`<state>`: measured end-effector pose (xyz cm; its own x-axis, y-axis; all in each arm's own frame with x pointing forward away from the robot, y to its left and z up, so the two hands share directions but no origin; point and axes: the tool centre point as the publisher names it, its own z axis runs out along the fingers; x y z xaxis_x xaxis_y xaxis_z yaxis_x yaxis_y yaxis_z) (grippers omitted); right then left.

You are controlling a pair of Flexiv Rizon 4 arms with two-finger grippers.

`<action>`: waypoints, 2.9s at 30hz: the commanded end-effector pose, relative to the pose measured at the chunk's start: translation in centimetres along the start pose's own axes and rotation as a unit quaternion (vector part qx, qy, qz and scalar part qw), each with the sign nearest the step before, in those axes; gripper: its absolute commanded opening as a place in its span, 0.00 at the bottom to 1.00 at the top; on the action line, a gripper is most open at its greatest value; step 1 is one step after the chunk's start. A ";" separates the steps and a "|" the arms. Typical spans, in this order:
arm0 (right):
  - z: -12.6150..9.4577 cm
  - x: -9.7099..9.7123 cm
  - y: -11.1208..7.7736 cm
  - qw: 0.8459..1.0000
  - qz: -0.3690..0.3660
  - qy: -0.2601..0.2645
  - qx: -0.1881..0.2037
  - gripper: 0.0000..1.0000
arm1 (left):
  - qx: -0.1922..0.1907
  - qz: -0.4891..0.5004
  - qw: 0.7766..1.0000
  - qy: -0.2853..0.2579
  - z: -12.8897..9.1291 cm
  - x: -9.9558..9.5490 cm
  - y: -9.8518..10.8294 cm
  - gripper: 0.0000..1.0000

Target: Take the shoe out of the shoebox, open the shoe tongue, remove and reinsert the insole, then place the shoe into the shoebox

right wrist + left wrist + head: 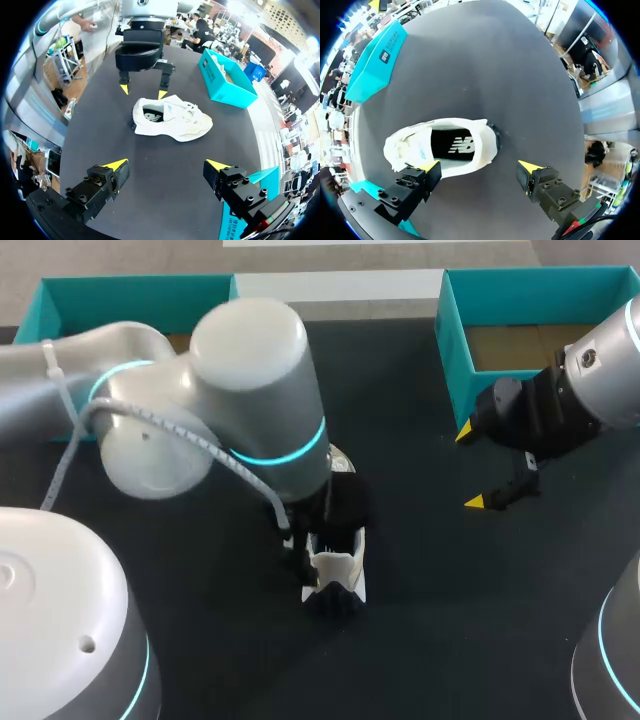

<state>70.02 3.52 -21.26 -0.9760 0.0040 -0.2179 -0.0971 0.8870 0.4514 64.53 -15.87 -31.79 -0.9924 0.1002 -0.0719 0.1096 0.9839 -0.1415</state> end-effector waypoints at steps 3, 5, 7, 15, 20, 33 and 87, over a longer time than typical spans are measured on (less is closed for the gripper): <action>0.2 0.0 0.1 1.000 0.001 -0.001 0.002 1.00 | -0.002 -0.010 1.000 0.000 2.4 0.4 -1.6 1.00; 0.2 0.0 0.1 1.000 0.001 -0.001 0.002 1.00 | -0.003 -0.015 1.000 -0.004 3.0 0.6 -2.0 1.00; 0.2 0.0 0.1 1.000 0.001 -0.001 0.002 1.00 | 0.002 -0.019 1.000 -0.003 3.5 0.7 -2.3 1.00; 0.2 0.0 0.1 1.000 0.001 -0.001 0.002 1.00 | -0.011 -0.037 0.999 -0.012 5.6 0.9 -2.6 1.00; 0.2 0.0 0.1 1.000 0.001 -0.001 0.002 1.00 | -0.019 -0.050 0.999 -0.011 7.0 1.1 -2.2 1.00; 0.2 0.0 0.1 1.000 0.001 -0.001 0.002 1.00 | -0.033 -0.056 0.998 0.004 8.6 1.7 -1.4 0.93; 0.2 0.0 0.1 1.000 0.001 -0.001 0.002 1.00 | -0.030 -0.027 0.988 0.151 -18.7 -3.0 3.5 0.00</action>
<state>70.03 3.52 -21.25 -0.9760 0.0042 -0.2178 -0.0969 0.8870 0.4514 65.93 -11.16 -19.04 -0.9666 0.0774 0.2442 0.0629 0.9958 -0.0667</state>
